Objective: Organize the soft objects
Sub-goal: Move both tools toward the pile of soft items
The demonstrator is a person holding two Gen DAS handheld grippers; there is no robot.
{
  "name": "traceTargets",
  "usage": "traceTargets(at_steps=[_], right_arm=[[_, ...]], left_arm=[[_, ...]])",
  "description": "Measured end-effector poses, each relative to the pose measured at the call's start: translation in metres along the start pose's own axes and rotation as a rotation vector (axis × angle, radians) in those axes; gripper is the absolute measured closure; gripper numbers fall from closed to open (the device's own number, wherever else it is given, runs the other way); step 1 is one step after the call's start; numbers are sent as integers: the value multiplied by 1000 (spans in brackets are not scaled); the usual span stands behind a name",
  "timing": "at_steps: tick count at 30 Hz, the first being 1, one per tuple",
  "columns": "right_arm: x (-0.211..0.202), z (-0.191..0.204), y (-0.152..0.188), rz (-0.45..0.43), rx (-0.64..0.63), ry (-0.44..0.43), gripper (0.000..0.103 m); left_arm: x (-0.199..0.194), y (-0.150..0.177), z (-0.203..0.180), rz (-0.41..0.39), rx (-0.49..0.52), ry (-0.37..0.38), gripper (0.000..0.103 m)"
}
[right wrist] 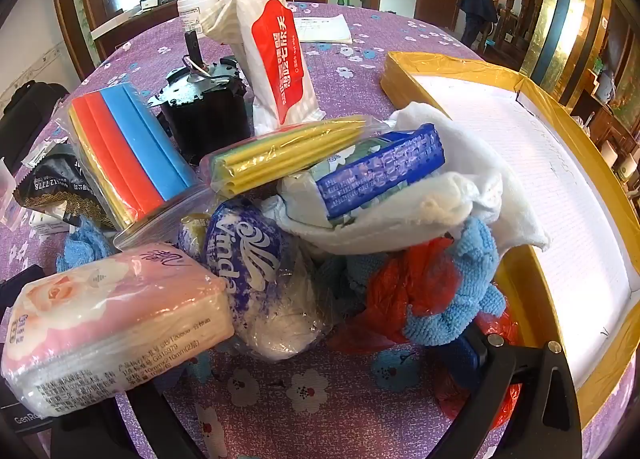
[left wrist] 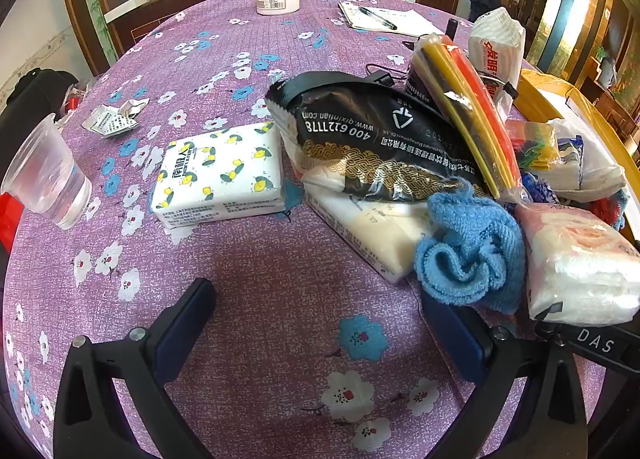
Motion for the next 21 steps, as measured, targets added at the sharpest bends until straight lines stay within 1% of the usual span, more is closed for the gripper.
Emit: traceTargets(at_steps=[13,16,21], right_arm=[[0,0,0,0,-1,1,1],[0,0,0,0,-6,-2,1],[-1,-3,1,24,-100,-71,1]], left_arm=[[0,0,0,0,0,0,0],[3,0,-3,-2,-28,-19,0],[0,1,-8,-8,-40,-27,0]])
Point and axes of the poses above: each gripper's, at about its wrist camera, not at the fingertips, and x roughly the way its jaws point, z to its left, y to its underside, the point moved 5 cm from there along x, roughly the way its jaws point, and after that the axes turned 3 degrees about y, right-handed, at the moved point
